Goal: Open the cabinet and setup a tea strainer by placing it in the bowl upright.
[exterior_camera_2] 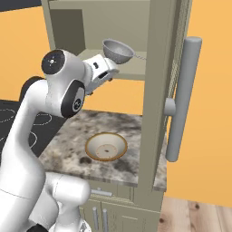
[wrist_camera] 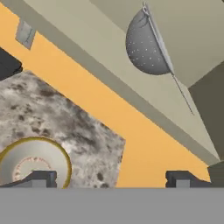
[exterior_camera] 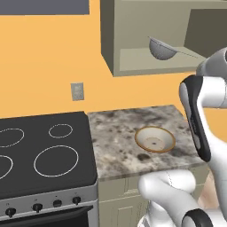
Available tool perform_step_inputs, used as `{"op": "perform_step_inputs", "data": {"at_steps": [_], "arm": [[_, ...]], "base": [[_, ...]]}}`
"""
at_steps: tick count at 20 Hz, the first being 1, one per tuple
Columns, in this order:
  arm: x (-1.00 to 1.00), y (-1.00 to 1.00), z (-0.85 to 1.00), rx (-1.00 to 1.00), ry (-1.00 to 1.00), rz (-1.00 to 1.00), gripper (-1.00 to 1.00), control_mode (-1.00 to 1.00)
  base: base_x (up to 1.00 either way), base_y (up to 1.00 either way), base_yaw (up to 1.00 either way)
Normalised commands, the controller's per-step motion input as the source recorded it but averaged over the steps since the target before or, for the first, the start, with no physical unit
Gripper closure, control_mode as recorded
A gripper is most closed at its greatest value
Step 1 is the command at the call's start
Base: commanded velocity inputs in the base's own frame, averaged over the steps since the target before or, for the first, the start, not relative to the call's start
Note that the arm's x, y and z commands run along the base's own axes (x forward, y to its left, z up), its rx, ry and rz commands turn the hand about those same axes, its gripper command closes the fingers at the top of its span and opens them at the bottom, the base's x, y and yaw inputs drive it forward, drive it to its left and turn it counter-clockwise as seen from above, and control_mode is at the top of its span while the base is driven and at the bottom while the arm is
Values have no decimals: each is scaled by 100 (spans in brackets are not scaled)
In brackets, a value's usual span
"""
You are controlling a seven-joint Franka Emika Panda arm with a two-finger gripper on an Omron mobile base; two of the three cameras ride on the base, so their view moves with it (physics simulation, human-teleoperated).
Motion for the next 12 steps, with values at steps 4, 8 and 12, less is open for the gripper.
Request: {"op": "perform_step_inputs", "data": {"at_steps": [4, 8, 12], "arm": [[0, 22, 20, 57, -10, -46, -100, -100], [0, -26, 45, 42, 4, -11, -100, -100], [2, -19, 28, 17, -2, 4, -100, -100]], "base": [[0, 0, 0], [0, 0, 0], [0, 0, 0]]}}
